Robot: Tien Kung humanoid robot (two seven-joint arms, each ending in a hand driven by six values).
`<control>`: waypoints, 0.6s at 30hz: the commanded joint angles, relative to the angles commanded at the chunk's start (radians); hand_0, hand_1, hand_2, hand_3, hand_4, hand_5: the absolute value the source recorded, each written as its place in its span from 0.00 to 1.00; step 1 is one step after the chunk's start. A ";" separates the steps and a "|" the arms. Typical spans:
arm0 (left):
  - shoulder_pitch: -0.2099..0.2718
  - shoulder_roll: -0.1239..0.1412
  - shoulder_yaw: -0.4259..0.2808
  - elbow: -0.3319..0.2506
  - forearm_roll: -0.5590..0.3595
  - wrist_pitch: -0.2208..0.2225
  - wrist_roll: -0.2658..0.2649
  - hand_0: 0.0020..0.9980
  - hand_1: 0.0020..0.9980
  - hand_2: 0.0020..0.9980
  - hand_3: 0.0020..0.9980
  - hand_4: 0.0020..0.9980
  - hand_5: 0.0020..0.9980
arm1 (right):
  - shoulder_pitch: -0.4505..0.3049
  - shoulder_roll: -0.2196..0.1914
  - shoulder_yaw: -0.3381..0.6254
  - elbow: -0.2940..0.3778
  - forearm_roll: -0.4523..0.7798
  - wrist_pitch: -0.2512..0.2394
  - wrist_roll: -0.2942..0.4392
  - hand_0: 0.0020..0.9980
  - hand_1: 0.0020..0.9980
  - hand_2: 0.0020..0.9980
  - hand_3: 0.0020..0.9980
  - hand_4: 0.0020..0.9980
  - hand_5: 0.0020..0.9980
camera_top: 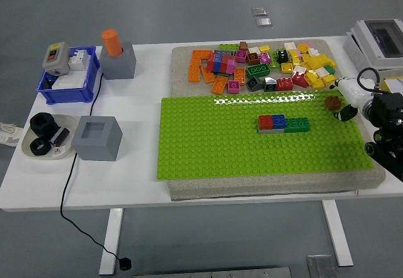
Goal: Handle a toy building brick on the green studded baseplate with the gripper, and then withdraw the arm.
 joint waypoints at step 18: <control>-0.002 0.000 0.002 0.000 0.000 -0.001 -0.001 0.60 0.62 0.54 0.60 0.75 0.20 | 0.011 0.006 -0.011 -0.003 0.016 0.013 -0.001 0.92 0.90 0.95 0.71 0.49 0.04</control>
